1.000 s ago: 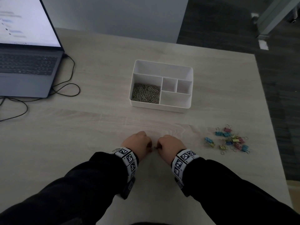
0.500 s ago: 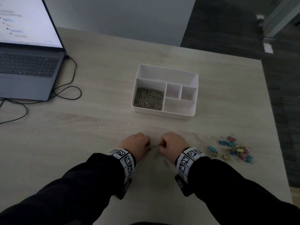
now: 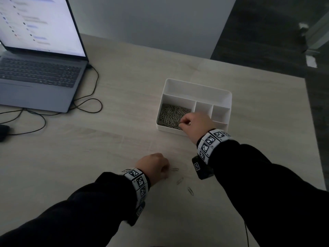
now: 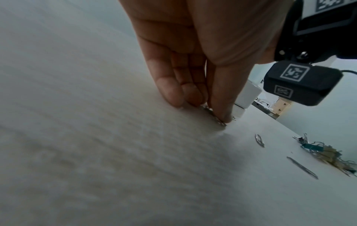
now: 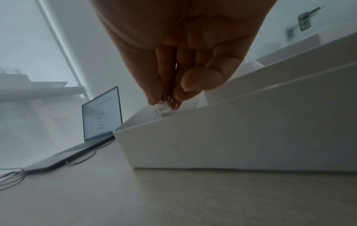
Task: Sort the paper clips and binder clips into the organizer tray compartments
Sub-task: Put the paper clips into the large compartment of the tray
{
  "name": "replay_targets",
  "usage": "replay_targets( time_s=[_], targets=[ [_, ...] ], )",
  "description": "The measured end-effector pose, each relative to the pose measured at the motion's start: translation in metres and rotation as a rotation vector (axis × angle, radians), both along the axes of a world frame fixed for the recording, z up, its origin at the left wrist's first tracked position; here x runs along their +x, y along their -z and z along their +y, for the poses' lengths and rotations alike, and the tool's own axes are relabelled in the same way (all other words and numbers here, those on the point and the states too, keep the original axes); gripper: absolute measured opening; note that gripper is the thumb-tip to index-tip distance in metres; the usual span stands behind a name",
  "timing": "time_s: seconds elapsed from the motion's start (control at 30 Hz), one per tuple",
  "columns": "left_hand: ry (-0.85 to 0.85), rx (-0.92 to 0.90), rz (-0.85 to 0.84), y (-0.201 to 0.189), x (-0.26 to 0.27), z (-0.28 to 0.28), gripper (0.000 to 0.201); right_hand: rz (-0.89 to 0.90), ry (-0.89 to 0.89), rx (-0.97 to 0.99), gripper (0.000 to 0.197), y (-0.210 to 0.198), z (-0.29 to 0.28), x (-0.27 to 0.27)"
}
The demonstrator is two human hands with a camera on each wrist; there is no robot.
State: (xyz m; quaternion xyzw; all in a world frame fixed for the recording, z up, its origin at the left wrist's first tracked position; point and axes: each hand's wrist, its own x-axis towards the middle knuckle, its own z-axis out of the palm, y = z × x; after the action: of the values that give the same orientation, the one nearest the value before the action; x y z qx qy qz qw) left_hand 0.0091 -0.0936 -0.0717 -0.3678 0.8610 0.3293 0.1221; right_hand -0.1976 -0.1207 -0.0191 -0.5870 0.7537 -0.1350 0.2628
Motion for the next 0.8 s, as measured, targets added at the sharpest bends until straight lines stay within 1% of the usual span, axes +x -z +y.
replay_targets(
  time_s=[0.1,0.2,0.23,0.27,0.3,0.37,0.4,0.47,0.53,0.67,0.8],
  targets=[
    [-0.004,-0.006,0.006,0.003,0.000,0.000,0.019,0.031,-0.057,-0.033,0.020,0.005,0.007,-0.004],
    [-0.013,-0.010,0.022,0.005,0.001,0.000,0.019,0.009,-0.042,-0.146,0.015,0.001,0.026,-0.007],
    [-0.013,-0.013,0.028,0.006,0.002,0.001,0.019,0.011,-0.063,-0.150,0.014,0.000,0.034,-0.006],
    [-0.011,-0.018,0.035,0.005,0.002,0.001,0.019,0.011,-0.108,-0.112,0.014,0.001,0.044,-0.005],
    [-0.009,-0.022,0.044,0.005,0.003,0.002,0.019,0.012,-0.173,-0.028,0.015,0.003,0.054,-0.003],
    [0.013,-0.023,0.046,0.004,0.005,0.003,0.023,0.069,-0.303,0.216,0.019,0.011,0.074,0.002],
    [0.029,-0.022,0.031,0.003,0.005,0.004,0.026,0.105,-0.342,0.325,0.023,0.016,0.085,0.004],
    [0.038,-0.025,0.005,0.003,0.005,0.006,0.028,0.140,-0.375,0.439,0.030,0.024,0.107,0.009],
    [0.032,-0.043,-0.005,0.004,0.004,0.009,0.023,0.141,-0.372,0.477,0.029,0.030,0.124,0.013],
    [-0.002,-0.053,-0.047,0.005,0.004,0.016,0.017,0.130,-0.371,0.451,0.015,0.039,0.140,0.021],
    [-0.040,-0.051,-0.068,0.003,0.005,0.019,0.016,0.135,-0.386,0.423,0.016,0.041,0.142,0.026]
  ],
)
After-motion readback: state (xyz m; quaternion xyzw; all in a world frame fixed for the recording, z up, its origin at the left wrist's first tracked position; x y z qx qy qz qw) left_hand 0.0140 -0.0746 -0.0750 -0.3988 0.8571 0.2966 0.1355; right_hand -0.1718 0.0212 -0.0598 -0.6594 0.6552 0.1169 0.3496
